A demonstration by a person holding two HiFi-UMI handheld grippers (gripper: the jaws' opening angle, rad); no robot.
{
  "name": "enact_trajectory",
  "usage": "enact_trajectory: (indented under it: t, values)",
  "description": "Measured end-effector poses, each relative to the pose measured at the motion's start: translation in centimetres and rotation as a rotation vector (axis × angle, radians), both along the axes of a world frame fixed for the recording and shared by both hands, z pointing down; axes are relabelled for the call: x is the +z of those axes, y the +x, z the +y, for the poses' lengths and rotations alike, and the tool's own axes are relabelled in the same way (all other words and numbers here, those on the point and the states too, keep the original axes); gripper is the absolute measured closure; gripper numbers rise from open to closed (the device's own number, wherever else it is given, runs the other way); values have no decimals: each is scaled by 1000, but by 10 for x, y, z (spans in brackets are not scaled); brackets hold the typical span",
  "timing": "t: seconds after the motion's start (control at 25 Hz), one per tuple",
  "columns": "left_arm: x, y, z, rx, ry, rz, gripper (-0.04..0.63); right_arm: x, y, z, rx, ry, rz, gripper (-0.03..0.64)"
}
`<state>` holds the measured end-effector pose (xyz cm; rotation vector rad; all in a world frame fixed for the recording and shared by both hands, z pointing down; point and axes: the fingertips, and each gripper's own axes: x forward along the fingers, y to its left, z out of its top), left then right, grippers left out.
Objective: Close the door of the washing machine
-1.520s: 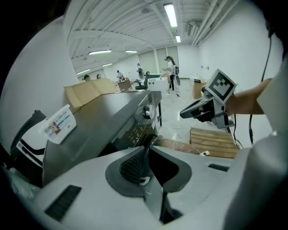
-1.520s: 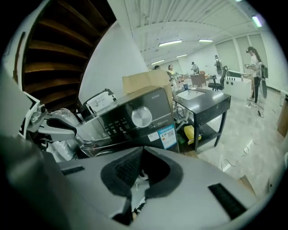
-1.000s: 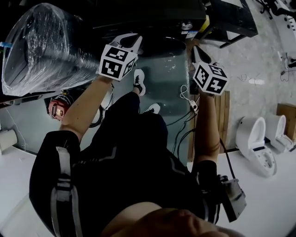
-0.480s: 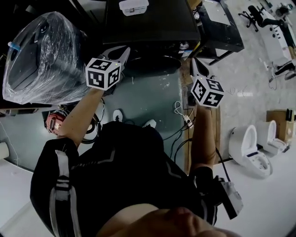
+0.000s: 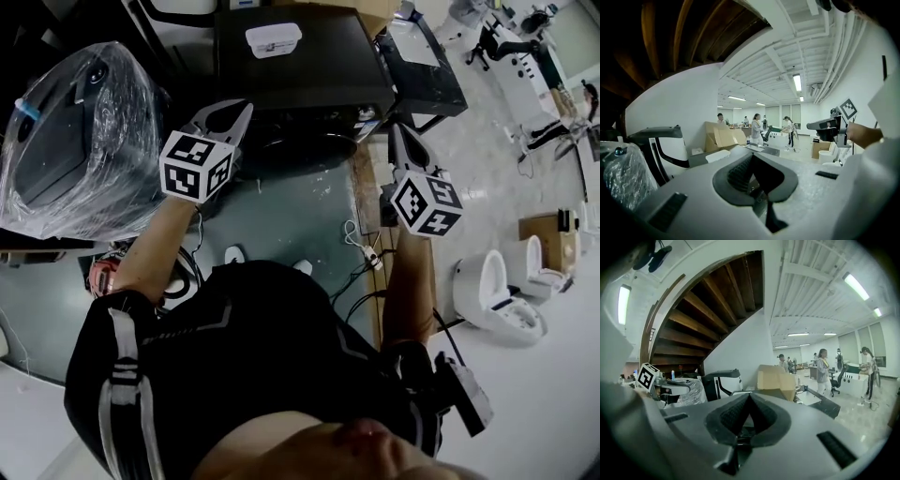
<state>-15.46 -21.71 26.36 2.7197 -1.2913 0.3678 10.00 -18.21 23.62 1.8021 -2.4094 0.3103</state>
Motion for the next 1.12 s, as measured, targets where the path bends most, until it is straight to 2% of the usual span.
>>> enact_trajectory:
  t: [0.2, 0.36, 0.6, 0.8, 1.0, 1.12]
  values:
    - [-29, -24, 0, -8, 76, 6, 591, -29, -16, 9, 28, 61, 92, 614]
    - [-45, -47, -4, -34, 116, 31, 591, -45, -27, 10, 35, 86, 51, 614]
    - [-67, -75, -6, -85, 189, 53, 591, -52, -37, 11, 58, 101, 54, 614]
    - [-77, -82, -7, -92, 202, 98, 591, -51, -46, 14, 61, 102, 77, 614]
    - [-80, -79, 1, -79, 216, 91, 591, -51, -48, 16, 65, 97, 93, 614]
    - [-78, -79, 3, -84, 206, 110, 591, -52, -49, 17, 61, 99, 100, 614]
